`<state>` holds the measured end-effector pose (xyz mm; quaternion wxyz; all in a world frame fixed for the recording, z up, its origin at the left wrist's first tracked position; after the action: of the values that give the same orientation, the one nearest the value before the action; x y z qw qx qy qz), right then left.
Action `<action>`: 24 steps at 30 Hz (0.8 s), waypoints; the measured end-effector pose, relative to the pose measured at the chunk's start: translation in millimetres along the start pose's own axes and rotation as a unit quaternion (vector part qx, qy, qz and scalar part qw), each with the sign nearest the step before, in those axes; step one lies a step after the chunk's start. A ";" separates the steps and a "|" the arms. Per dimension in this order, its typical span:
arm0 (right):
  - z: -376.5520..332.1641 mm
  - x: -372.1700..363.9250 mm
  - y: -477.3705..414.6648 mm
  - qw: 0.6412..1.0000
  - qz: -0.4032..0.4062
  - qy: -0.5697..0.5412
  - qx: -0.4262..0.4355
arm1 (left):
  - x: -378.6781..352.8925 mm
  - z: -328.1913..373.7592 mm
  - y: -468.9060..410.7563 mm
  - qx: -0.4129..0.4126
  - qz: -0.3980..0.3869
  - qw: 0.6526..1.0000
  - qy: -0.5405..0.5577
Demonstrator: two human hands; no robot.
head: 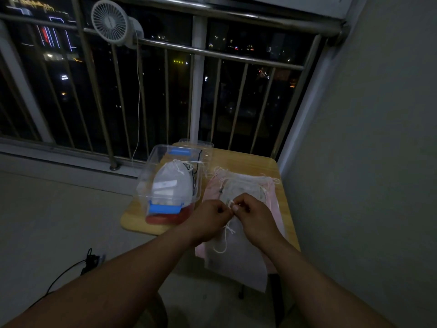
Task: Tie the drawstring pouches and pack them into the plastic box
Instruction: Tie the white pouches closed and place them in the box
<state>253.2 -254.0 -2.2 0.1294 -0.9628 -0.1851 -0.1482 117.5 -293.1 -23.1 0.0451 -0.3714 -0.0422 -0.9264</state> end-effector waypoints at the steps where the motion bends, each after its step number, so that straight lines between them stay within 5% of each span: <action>1: 0.3 -0.8 0.6 1.000 -0.001 0.000 0.001 | -0.2 -0.9 -0.3 -0.003 0.002 1.000 -0.003; 24: 11.4 0.5 5.1 0.999 -0.008 -0.022 -0.029 | -16.6 -8.1 0.0 0.033 -0.058 0.995 0.069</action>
<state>258.3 -255.0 -13.5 0.0961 -0.9677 -0.1911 -0.1337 124.0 -293.2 -40.4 0.0067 -0.3018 -0.0911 -0.9490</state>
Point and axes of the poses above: each hand's wrist, its own y-axis away from the middle knuckle, its own x-axis out of the back of the hand, z = x × y, the point moved 7 cm from there along -y, towards the middle knuckle, and after that the axes turned 15 degrees about -y, right-handed, at the moved point
